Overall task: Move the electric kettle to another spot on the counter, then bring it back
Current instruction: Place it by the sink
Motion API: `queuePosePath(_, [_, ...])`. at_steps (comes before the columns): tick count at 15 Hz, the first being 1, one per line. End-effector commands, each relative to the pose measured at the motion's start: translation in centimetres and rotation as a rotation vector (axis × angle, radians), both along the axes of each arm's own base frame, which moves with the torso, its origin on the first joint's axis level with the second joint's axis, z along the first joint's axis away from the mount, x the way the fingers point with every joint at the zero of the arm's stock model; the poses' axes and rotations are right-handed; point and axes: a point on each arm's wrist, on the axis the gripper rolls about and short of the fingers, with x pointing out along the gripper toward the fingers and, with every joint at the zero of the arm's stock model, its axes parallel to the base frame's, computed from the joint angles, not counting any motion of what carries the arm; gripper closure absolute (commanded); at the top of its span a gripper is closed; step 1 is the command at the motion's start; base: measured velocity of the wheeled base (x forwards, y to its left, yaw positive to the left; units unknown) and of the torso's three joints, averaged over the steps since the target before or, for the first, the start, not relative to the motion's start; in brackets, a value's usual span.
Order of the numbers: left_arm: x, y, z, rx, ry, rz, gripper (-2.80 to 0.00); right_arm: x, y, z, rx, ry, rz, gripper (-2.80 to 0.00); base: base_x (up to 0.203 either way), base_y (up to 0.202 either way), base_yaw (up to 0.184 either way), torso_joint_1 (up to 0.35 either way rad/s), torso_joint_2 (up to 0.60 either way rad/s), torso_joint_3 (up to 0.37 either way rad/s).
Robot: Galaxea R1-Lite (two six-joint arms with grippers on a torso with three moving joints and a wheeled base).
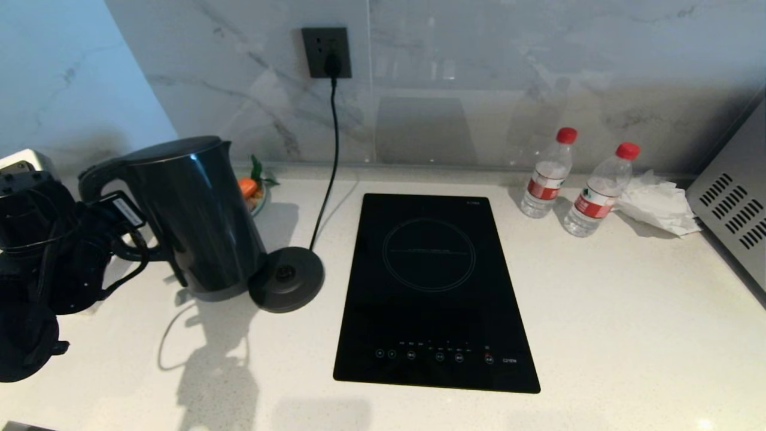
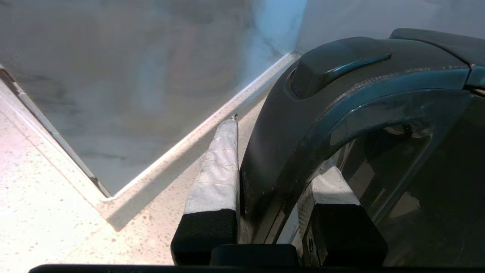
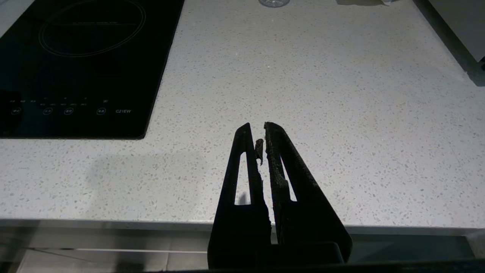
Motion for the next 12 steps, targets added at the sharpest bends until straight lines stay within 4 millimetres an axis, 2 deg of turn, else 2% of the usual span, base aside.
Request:
queuePosePath(1, [0.0,0.7,0.0,0.0,-0.003,0.009,0.0,0.0,0.0,0.0,-0.001,-0.001,0.001,0.0,0.0,0.0,0.0,0.0,0.0,0.0])
queuePosePath(5, [0.3,2.9,-0.6,0.002,0.016,0.033,0.0,0.0,0.0,0.0,-0.001,-0.001,0.001,0.0,0.0,0.0,0.0,0.0,0.0,0.0])
queuePosePath(12, [1.2,5.1,-2.7,-0.029,0.066,0.052,0.0,0.0,0.0,0.0,-0.001,-0.001,0.001,0.0,0.0,0.0,0.0,0.0,0.0,0.0])
